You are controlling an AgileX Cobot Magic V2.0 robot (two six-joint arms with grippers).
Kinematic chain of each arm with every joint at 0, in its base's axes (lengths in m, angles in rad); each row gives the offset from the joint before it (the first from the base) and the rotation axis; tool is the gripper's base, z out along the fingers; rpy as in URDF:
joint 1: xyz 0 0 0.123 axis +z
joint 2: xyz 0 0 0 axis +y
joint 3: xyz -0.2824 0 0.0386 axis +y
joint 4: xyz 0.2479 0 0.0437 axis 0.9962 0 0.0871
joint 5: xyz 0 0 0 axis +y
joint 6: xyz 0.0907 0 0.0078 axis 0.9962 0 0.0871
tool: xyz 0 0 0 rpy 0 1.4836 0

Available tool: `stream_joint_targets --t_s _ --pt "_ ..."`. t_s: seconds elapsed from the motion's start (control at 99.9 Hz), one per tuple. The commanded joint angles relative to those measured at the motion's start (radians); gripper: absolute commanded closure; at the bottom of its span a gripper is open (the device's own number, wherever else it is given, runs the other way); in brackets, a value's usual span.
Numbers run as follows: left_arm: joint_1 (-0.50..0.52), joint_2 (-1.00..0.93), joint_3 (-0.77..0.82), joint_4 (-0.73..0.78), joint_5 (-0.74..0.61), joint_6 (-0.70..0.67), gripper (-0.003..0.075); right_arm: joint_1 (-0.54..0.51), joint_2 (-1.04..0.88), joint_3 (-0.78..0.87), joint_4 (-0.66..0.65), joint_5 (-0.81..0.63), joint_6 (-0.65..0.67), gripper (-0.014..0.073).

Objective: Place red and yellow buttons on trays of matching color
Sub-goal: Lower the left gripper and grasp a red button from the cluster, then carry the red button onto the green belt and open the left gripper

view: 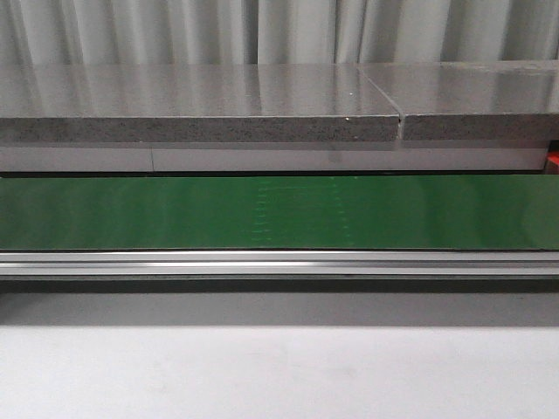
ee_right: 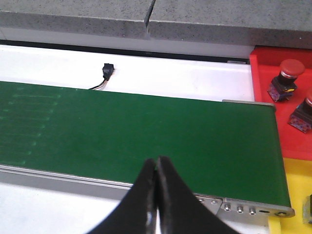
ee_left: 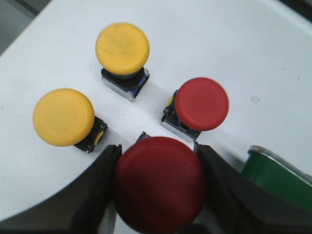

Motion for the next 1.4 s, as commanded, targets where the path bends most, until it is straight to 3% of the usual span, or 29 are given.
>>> stream_joint_targets --t_s 0.0,0.25,0.561,1.181,1.281,1.392 --pt "-0.014 -0.119 -0.029 0.003 -0.009 -0.002 0.0739 0.0 0.001 -0.023 0.022 -0.057 -0.011 0.0659" --pt "-0.102 -0.257 -0.027 0.003 0.142 0.102 0.0739 0.0 0.001 -0.023 0.022 -0.057 -0.011 0.0659" --pt "-0.213 -0.253 -0.016 -0.001 0.171 0.132 0.0739 0.0 0.001 -0.023 0.022 -0.057 -0.011 0.0659" --pt "-0.218 -0.141 0.012 -0.04 0.164 0.132 0.0736 0.0 0.001 -0.023 0.022 -0.057 -0.011 0.0659" --pt "-0.218 -0.132 0.012 -0.049 0.164 0.134 0.0687 0.0 0.001 -0.023 0.022 -0.057 -0.011 0.0659" --pt "-0.218 -0.132 0.014 -0.049 0.166 0.134 0.0559 0.0 0.001 -0.023 0.022 -0.057 -0.011 0.0659"
